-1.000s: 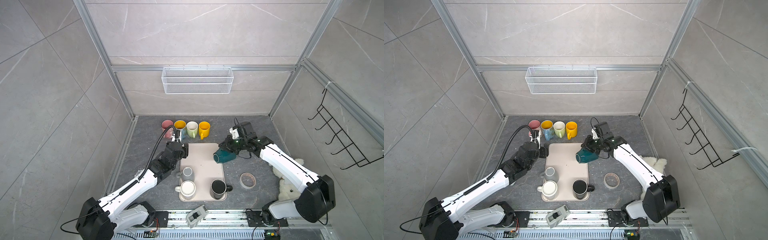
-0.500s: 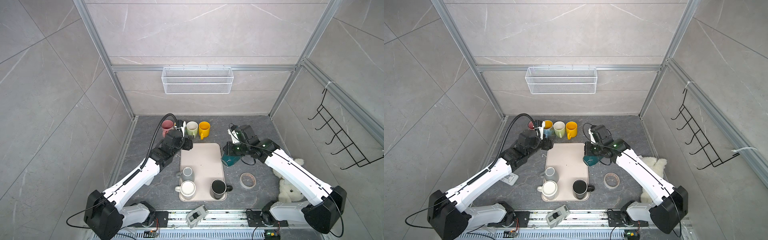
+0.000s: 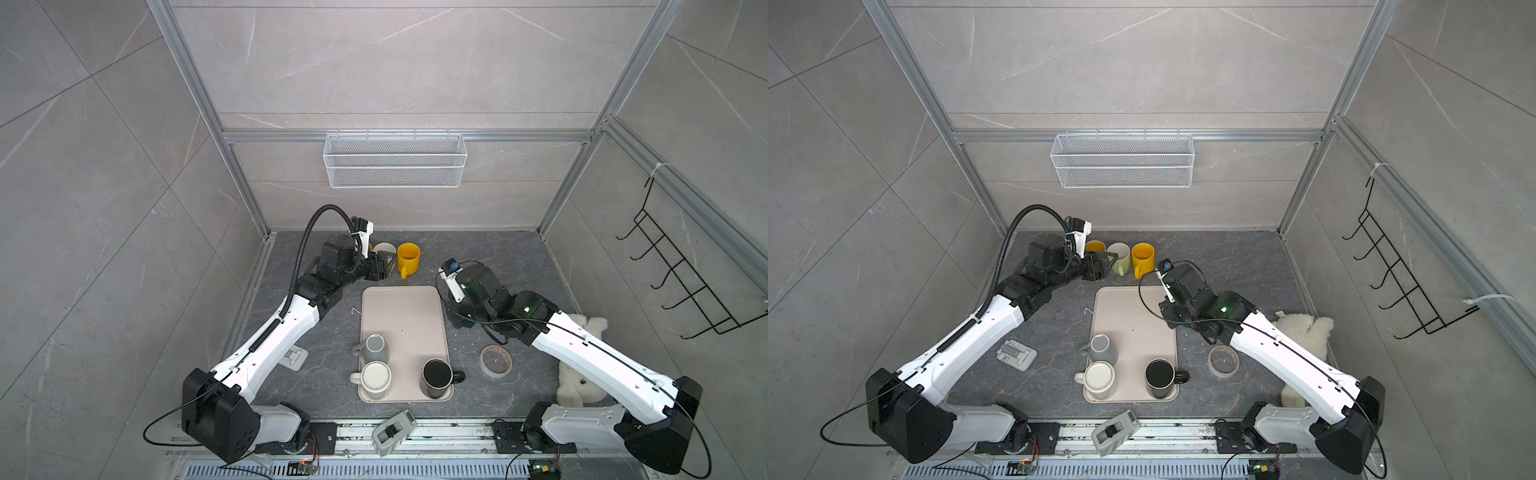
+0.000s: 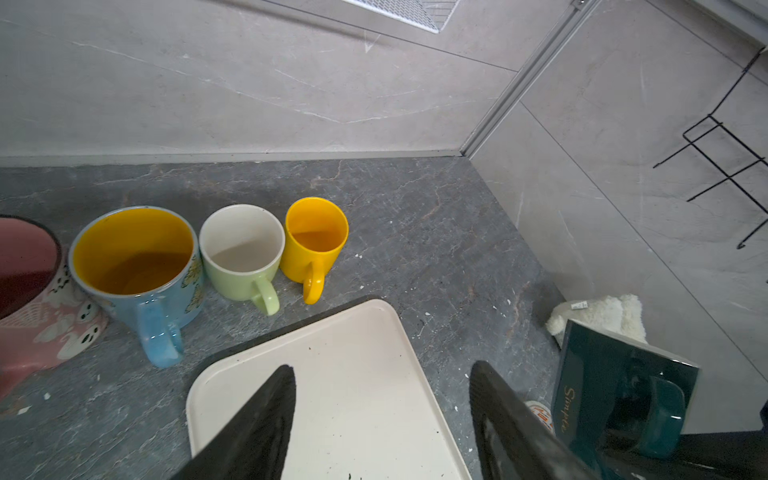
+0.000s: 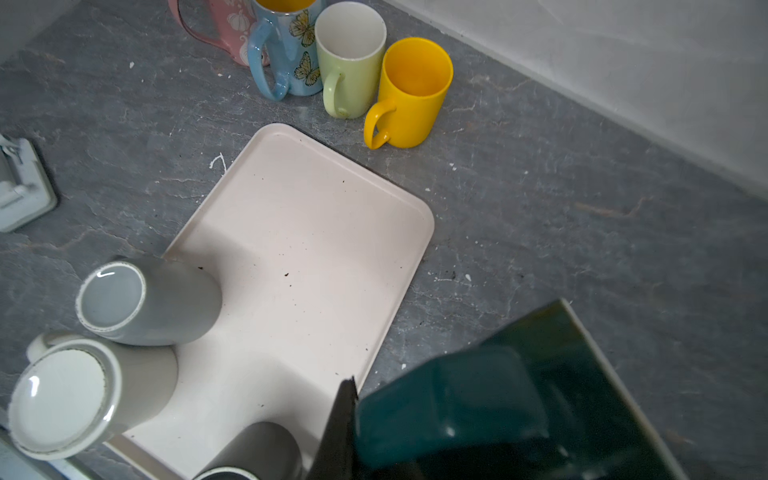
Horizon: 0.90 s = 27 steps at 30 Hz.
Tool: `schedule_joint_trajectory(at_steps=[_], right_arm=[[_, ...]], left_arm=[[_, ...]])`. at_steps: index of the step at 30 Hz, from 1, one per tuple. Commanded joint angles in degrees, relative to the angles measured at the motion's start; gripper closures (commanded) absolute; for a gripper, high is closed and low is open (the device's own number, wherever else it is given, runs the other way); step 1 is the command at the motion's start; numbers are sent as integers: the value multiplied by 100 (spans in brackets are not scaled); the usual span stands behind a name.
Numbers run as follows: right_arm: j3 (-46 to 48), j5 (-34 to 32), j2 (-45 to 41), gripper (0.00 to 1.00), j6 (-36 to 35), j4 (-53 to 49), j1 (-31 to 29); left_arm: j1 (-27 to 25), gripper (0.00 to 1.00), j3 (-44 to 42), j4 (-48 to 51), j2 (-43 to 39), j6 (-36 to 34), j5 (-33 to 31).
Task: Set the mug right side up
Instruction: 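Lift and rotate the dark green mug with the right gripper, then raise the green mug upright toward the left gripper while the left reaches over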
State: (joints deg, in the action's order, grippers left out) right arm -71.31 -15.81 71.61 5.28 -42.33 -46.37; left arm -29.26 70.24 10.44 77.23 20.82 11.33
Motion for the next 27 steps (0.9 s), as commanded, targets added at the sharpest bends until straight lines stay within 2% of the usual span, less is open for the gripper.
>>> schedule_joint_trajectory(at_steps=[1, 11, 21, 27], right_arm=[[112, -1041, -216, 100, -892, 656, -248], [1003, -2928, -258, 100, -2883, 2380, -725], [1630, -3399, 242, 100, -4940, 4370, -1136], [1802, -3204, 490, 100, -5633, 5308, -1155]], left_arm=[[32, 32, 303, 0, 114, -7, 475], [52, 31, 755, 321, 86, -615, 623], [57, 31, 856, 214, 52, -1064, 1284], [60, 31, 922, 208, 55, -1376, 1625]])
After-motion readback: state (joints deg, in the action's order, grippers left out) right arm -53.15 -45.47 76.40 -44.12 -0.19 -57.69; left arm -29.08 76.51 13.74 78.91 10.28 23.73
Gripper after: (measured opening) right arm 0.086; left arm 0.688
